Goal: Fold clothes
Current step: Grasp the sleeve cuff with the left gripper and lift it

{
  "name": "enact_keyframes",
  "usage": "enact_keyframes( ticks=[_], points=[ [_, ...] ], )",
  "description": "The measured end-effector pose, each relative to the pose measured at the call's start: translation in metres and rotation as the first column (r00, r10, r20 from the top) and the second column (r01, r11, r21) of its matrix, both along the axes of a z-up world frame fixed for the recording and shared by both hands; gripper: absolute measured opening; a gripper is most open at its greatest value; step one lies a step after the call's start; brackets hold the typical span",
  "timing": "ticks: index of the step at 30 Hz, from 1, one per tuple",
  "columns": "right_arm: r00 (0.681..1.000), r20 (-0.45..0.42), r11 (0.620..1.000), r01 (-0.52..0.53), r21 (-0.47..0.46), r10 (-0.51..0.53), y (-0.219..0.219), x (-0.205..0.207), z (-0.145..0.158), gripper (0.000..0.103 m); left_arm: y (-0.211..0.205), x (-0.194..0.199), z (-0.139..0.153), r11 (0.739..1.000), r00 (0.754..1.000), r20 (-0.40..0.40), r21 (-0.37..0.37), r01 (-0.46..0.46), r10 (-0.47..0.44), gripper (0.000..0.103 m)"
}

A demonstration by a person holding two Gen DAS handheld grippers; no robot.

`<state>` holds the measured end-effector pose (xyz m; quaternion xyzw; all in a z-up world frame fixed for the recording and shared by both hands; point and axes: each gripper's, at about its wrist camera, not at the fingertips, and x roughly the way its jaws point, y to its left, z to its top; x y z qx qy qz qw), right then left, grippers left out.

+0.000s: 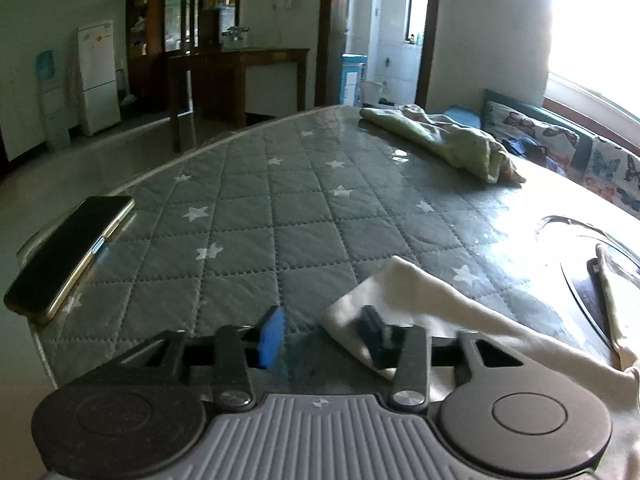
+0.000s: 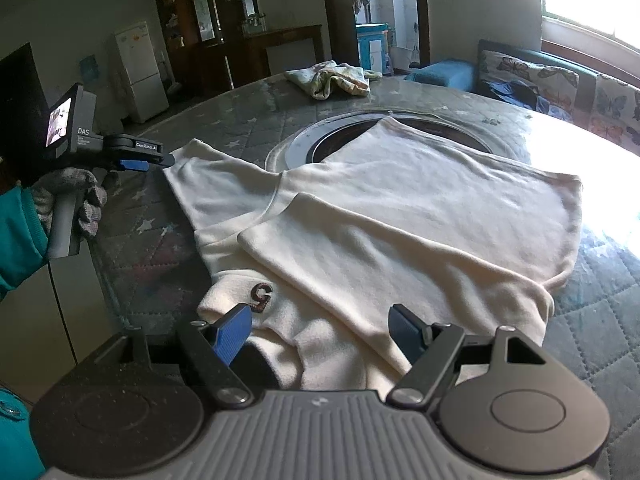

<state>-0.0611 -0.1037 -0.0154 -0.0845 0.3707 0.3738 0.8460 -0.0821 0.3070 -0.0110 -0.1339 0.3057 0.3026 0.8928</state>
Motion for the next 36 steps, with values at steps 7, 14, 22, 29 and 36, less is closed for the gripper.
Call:
enact_keyframes(
  ticks=[7, 14, 22, 29, 36],
  points=[
    [1.000, 0.012, 1.000, 0.013, 0.015, -0.013, -0.004, -0.002, 0.003, 0.077, -0.015, -0.006, 0.017, 0.996, 0.995, 0.065, -0.044, 0.074, -0.071, 0.009],
    [0.999, 0.032, 0.999, 0.028, 0.034, -0.029, -0.008, -0.001, 0.008, 0.077, -0.069, -0.006, 0.053, 0.960, 0.951, 0.173, -0.071, 0.271, -0.256, 0.006],
    [0.998, 0.042, 0.997, 0.048, 0.055, -0.051, -0.015, -0.002, 0.012, 0.077, -0.112, -0.001, 0.062, 0.938, 0.922, 0.201, -0.043, 0.345, -0.330, 0.011],
    [0.999, 0.036, 0.998, 0.033, 0.057, -0.035, -0.011, -0.001, 0.010, 0.077, -0.065, -0.012, 0.028, 0.994, 0.987, 0.118, 0.013, 0.107, -0.108, 0.048],
    [1.000, 0.022, 0.999, 0.018, 0.043, -0.019, -0.003, -0.001, 0.005, 0.077, -0.021, -0.011, 0.002, 0.999, 0.996, 0.089, -0.041, 0.008, -0.004, 0.051]
  ],
)
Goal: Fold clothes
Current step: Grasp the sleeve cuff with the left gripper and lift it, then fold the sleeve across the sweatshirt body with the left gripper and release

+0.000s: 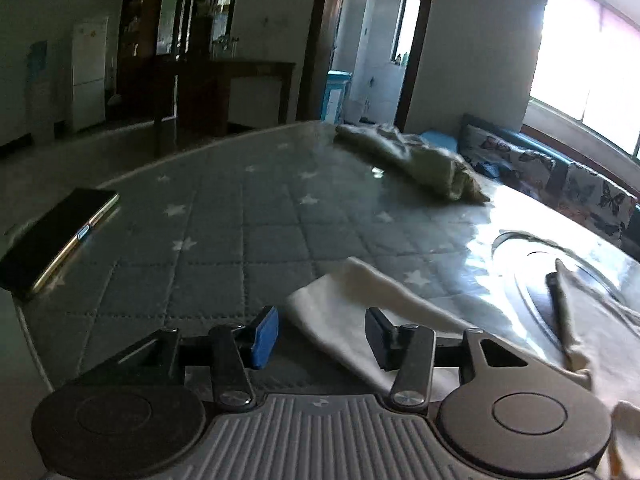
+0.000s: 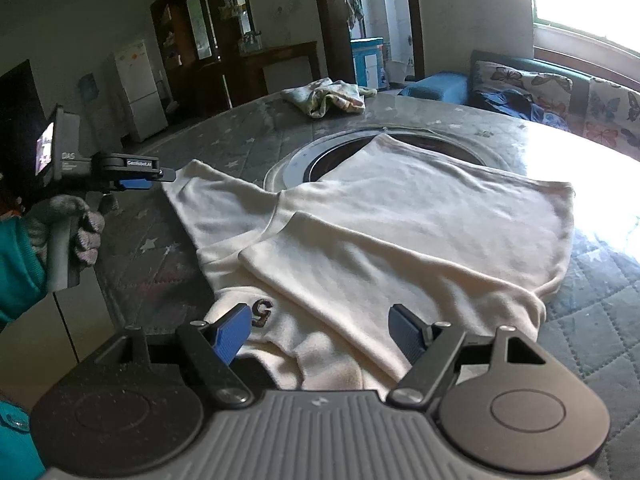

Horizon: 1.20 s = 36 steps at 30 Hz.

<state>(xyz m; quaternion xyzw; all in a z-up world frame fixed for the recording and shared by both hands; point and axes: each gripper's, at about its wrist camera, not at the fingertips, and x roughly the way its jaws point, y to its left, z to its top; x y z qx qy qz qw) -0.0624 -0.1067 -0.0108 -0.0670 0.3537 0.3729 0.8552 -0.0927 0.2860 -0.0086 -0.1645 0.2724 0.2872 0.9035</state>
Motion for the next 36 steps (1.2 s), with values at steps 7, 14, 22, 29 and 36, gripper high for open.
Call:
enact_keyframes(
  ticks=[7, 14, 22, 29, 36],
  points=[
    [1.000, -0.002, 1.000, 0.005, -0.010, -0.005, 0.001, 0.000, 0.000, 0.077, 0.006, 0.010, -0.006, 1.000, 1.000, -0.006, 0.013, -0.004, 0.004, 0.020],
    [1.000, 0.005, 1.000, 0.022, 0.003, -0.022, -0.006, -0.001, 0.002, 0.078, -0.007, 0.005, 0.013, 0.993, 0.994, 0.086, -0.082, 0.082, -0.075, 0.008],
    [0.999, 0.025, 0.999, 0.041, 0.024, -0.042, -0.016, -0.001, 0.007, 0.077, -0.098, 0.006, 0.069, 0.908, 0.889, 0.241, -0.061, 0.415, -0.390, 0.008],
    [0.994, 0.055, 0.994, 0.095, 0.060, -0.098, -0.032, -0.001, 0.018, 0.077, -0.175, 0.012, 0.078, 0.768, 0.750, 0.304, -0.082, 0.635, -0.588, 0.008],
    [0.984, 0.044, 0.980, 0.168, 0.104, -0.173, -0.053, 0.006, 0.025, 0.076, -0.210, 0.018, 0.045, 0.682, 0.689, 0.232, -0.121, 0.721, -0.687, 0.011]
  ],
)
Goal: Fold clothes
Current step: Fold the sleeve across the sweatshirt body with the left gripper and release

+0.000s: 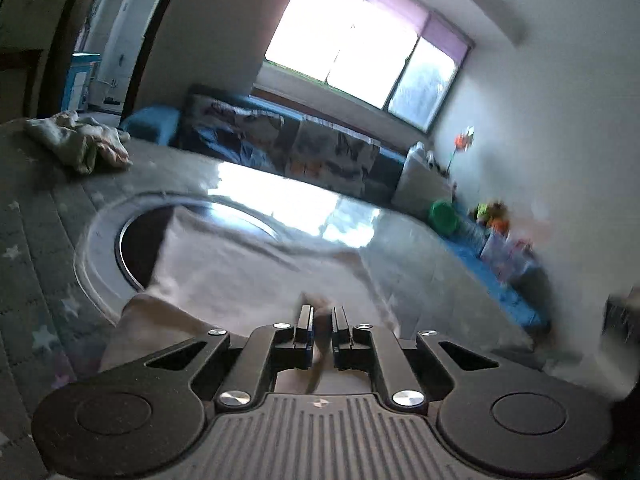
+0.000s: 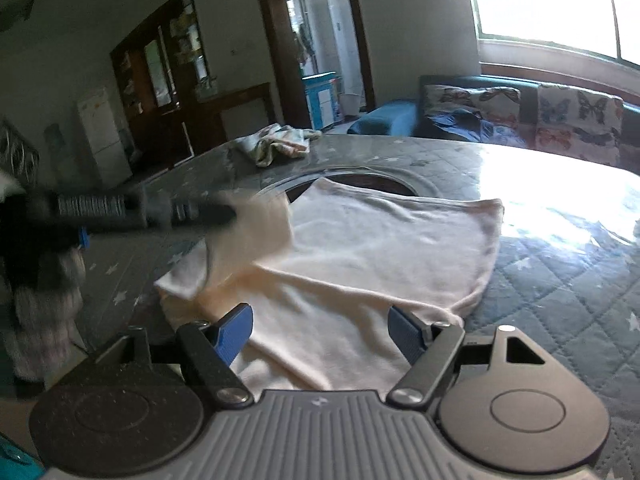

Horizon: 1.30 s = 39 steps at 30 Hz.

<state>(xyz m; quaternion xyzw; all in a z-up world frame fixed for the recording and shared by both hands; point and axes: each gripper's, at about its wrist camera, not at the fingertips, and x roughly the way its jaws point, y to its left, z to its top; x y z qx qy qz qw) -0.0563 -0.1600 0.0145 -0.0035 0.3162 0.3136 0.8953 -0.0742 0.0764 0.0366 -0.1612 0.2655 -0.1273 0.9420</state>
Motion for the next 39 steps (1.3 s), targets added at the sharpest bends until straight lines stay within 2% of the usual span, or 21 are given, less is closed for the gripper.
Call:
enact_keyframes(
  ticks=[1, 3, 5, 7, 9, 11, 16, 20, 25, 27, 29, 30, 34, 39],
  points=[
    [1.000, -0.005, 1.000, 0.007, 0.007, -0.007, -0.002, 0.002, 0.000, 0.075, -0.003, 0.000, -0.005, 1.000, 1.000, -0.014, 0.014, 0.012, -0.011, 0.012],
    [1.000, -0.018, 1.000, 0.018, 0.016, -0.018, -0.003, 0.006, 0.000, 0.072, -0.006, -0.001, -0.013, 0.999, 0.998, -0.041, 0.026, 0.038, -0.037, 0.023],
    [0.999, -0.038, 0.999, 0.018, 0.033, -0.017, -0.002, 0.010, 0.000, 0.069, -0.005, -0.006, -0.015, 0.998, 0.998, -0.045, 0.052, 0.046, -0.044, 0.030],
    [0.998, -0.056, 0.999, 0.008, 0.042, -0.006, 0.001, 0.013, -0.002, 0.067, -0.001, -0.014, -0.015, 0.995, 0.999, -0.032, 0.086, 0.046, -0.043, 0.035],
    [0.997, -0.075, 0.999, -0.011, 0.043, 0.015, 0.007, 0.017, -0.005, 0.064, 0.009, -0.022, -0.014, 0.992, 1.000, -0.016, 0.124, 0.022, -0.020, 0.045],
    [0.994, -0.098, 0.999, -0.035, 0.041, 0.039, 0.016, 0.020, -0.009, 0.057, 0.021, -0.029, -0.013, 0.988, 1.000, -0.011, 0.154, -0.006, 0.007, 0.046],
    [0.989, -0.144, 0.999, -0.026, 0.028, 0.030, 0.031, 0.033, -0.022, 0.054, 0.054, -0.045, -0.018, 0.974, 0.995, -0.017, 0.206, -0.097, 0.103, 0.047],
    [0.985, -0.172, 1.000, 0.003, 0.014, -0.001, 0.037, 0.042, -0.033, 0.053, 0.073, -0.053, -0.030, 0.962, 0.988, -0.047, 0.239, -0.130, 0.145, 0.048],
    [0.981, -0.194, 1.000, 0.019, 0.011, -0.016, 0.042, 0.049, -0.040, 0.039, 0.081, -0.053, -0.043, 0.954, 0.981, -0.084, 0.258, -0.151, 0.178, 0.048],
    [0.982, -0.189, 1.000, 0.016, 0.009, -0.014, 0.044, 0.049, -0.041, 0.032, 0.081, -0.053, -0.044, 0.954, 0.980, -0.085, 0.259, -0.150, 0.178, 0.049],
    [0.984, -0.177, 1.000, 0.020, 0.003, -0.020, 0.045, 0.049, -0.039, 0.016, 0.080, -0.052, -0.045, 0.955, 0.981, -0.085, 0.258, -0.149, 0.176, 0.050],
    [0.985, -0.168, 1.000, 0.027, 0.003, -0.026, 0.045, 0.049, -0.038, 0.013, 0.079, -0.052, -0.045, 0.955, 0.981, -0.085, 0.259, -0.147, 0.174, 0.050],
    [0.991, -0.127, 0.999, 0.048, 0.011, -0.046, 0.042, 0.048, -0.027, 0.007, 0.076, -0.049, -0.047, 0.951, 0.980, -0.082, 0.271, -0.151, 0.179, 0.050],
    [0.997, -0.058, 0.999, 0.046, 0.002, -0.045, 0.041, 0.045, -0.008, 0.005, 0.071, -0.047, -0.045, 0.946, 0.981, -0.073, 0.286, -0.153, 0.181, 0.050]
  ],
)
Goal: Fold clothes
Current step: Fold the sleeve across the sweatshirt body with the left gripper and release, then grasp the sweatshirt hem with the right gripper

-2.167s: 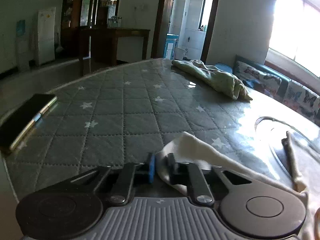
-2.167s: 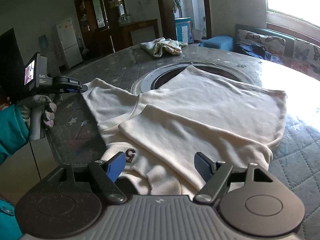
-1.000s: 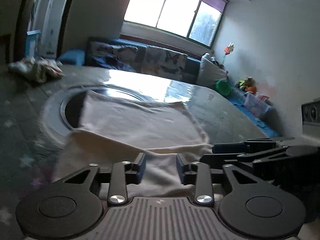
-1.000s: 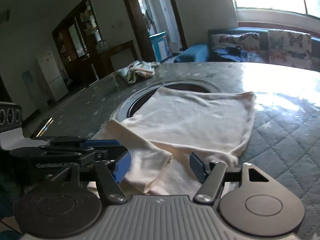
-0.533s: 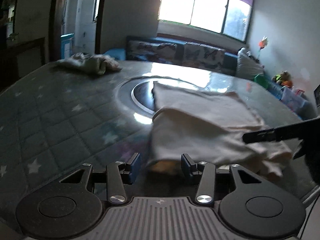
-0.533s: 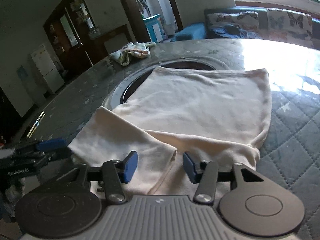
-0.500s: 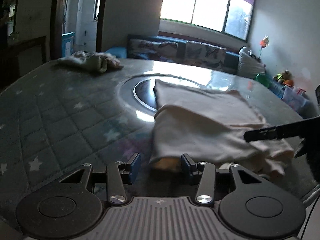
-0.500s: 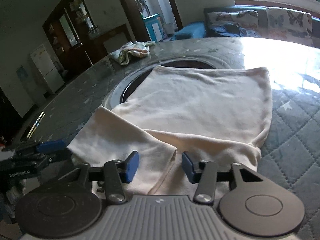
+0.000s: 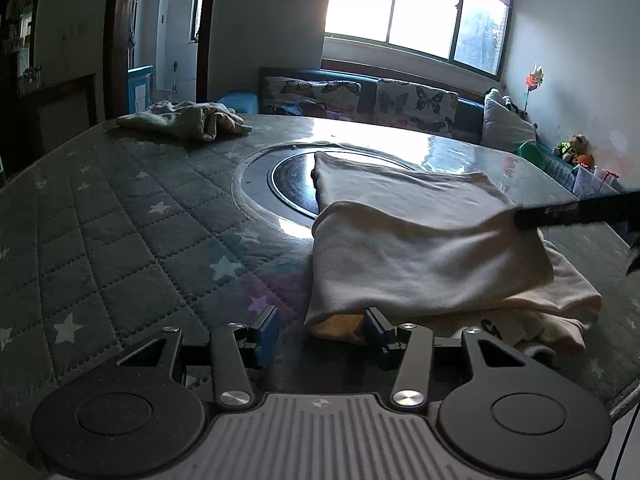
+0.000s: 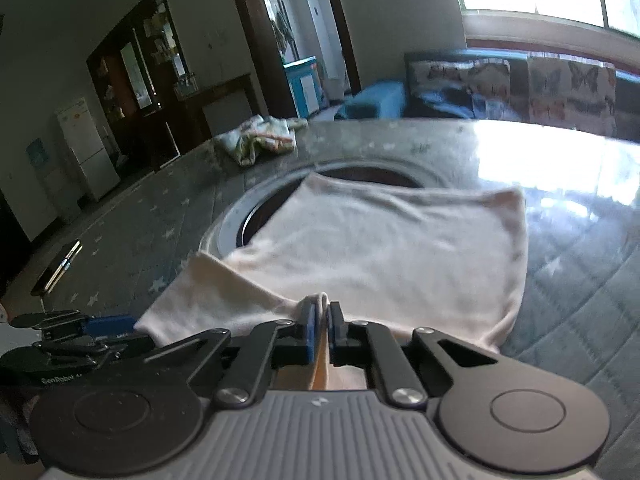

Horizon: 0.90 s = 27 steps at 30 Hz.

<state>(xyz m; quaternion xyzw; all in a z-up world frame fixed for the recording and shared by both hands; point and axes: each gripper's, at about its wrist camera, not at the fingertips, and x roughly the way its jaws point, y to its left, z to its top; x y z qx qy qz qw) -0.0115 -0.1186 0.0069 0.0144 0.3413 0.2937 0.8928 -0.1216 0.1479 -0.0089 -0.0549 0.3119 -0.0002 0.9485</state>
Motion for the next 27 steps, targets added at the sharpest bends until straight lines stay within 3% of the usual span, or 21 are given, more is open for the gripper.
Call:
enact_keyframes(
  ticks=[9, 15, 19, 22, 27],
  points=[
    [0.986, 0.160, 0.999, -0.039, -0.025, 0.043, 0.012, -0.005, 0.052, 0.005, -0.011, 0.003, -0.001, 0.998, 1.000, 0.014, 0.068, 0.014, -0.015, 0.050],
    [0.975, 0.219, 0.999, -0.028, -0.027, 0.034, 0.011, -0.010, 0.072, 0.004, -0.012, 0.002, -0.002, 0.997, 1.000, 0.014, 0.081, 0.007, -0.008, 0.049],
    [0.985, 0.170, 0.999, -0.010, -0.043, 0.018, 0.002, -0.006, 0.063, 0.004, -0.010, 0.001, -0.002, 0.997, 1.000, 0.017, 0.077, 0.008, -0.010, 0.049],
    [0.996, 0.094, 0.998, 0.004, -0.069, 0.002, -0.001, -0.001, 0.039, 0.009, -0.009, 0.002, -0.002, 0.997, 1.000, 0.015, 0.074, 0.004, -0.005, 0.050],
    [0.999, -0.027, 0.996, 0.032, -0.083, -0.034, -0.009, 0.009, -0.005, 0.027, -0.010, 0.004, -0.003, 0.997, 1.000, 0.011, 0.075, 0.000, 0.000, 0.050]
  ],
)
